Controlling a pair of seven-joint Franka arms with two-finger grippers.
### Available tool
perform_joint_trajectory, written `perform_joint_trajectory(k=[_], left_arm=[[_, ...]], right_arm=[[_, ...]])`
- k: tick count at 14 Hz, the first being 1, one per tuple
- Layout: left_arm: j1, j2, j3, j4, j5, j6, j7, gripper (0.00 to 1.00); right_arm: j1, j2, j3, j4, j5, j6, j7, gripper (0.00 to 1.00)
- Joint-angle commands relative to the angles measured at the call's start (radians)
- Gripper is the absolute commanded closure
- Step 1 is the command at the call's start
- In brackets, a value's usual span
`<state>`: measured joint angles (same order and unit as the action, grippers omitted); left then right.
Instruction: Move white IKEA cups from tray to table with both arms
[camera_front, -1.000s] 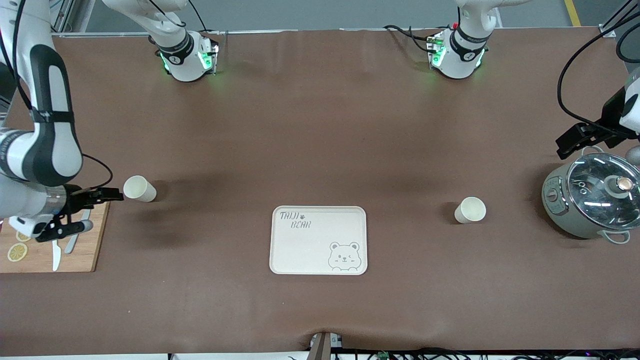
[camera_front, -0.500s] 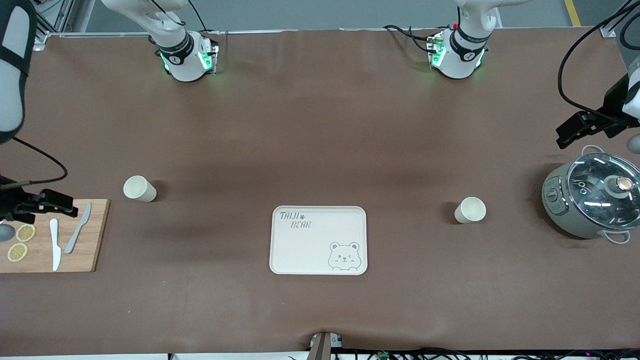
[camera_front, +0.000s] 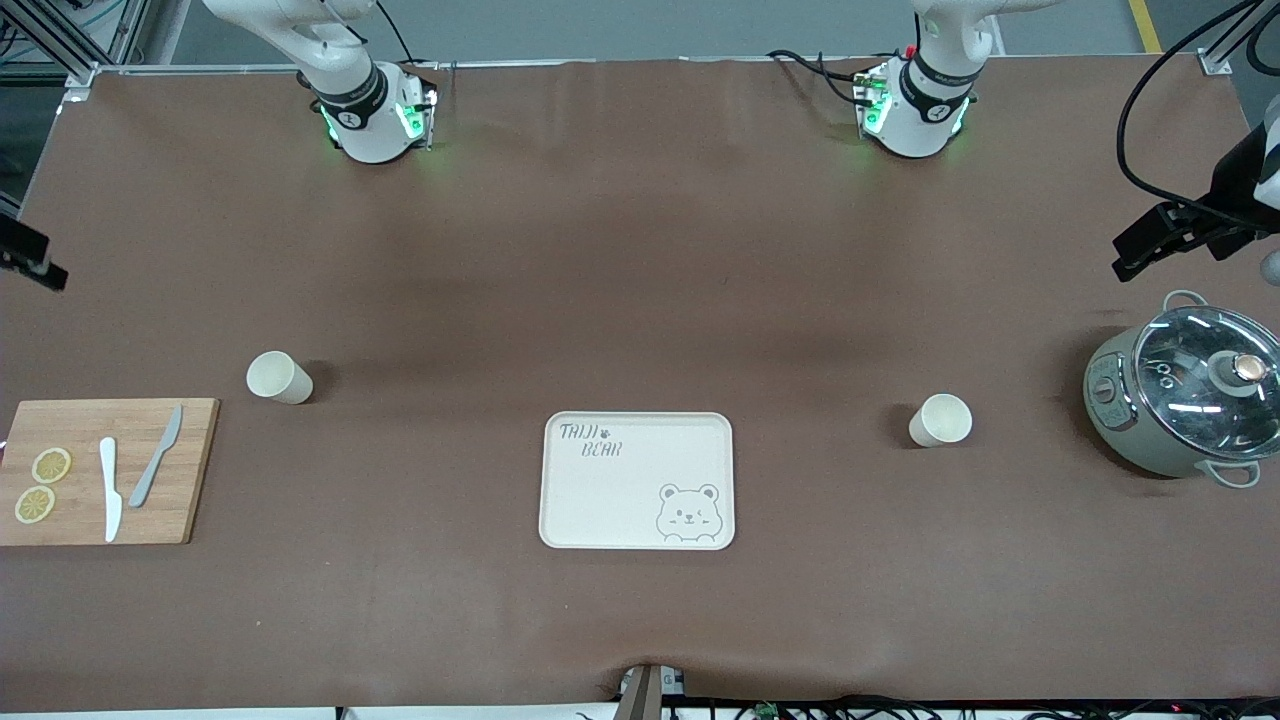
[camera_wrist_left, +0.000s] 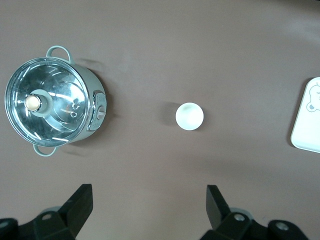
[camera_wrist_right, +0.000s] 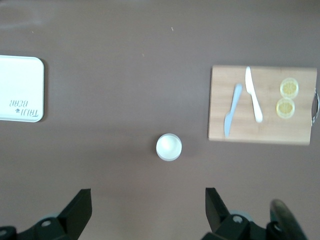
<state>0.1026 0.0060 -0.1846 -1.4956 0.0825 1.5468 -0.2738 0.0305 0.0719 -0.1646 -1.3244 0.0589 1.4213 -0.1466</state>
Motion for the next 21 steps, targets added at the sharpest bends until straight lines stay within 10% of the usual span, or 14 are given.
perform_joint_trajectory(k=[1, 4, 7, 21], left_arm=[[0.005, -0.029, -0.004, -0.023, -0.035, -0.010, 0.021, 0.00], [0.005, -0.038, -0.004, -0.046, -0.079, -0.010, 0.025, 0.00], [0.003, -0.052, -0.024, -0.075, -0.082, -0.008, 0.064, 0.00], [0.003, -0.089, -0.047, -0.121, -0.082, 0.015, 0.137, 0.00]], right_arm=[[0.044, -0.112, 0.034, -0.149, -0.116, -0.022, 0.085, 0.00], [0.031, -0.199, 0.027, -0.292, -0.162, 0.064, 0.071, 0.00], [0.005, -0.195, 0.014, -0.292, -0.053, 0.060, 0.053, 0.00], [0.002, -0.193, 0.010, -0.297, -0.047, 0.044, 0.053, 0.00]])
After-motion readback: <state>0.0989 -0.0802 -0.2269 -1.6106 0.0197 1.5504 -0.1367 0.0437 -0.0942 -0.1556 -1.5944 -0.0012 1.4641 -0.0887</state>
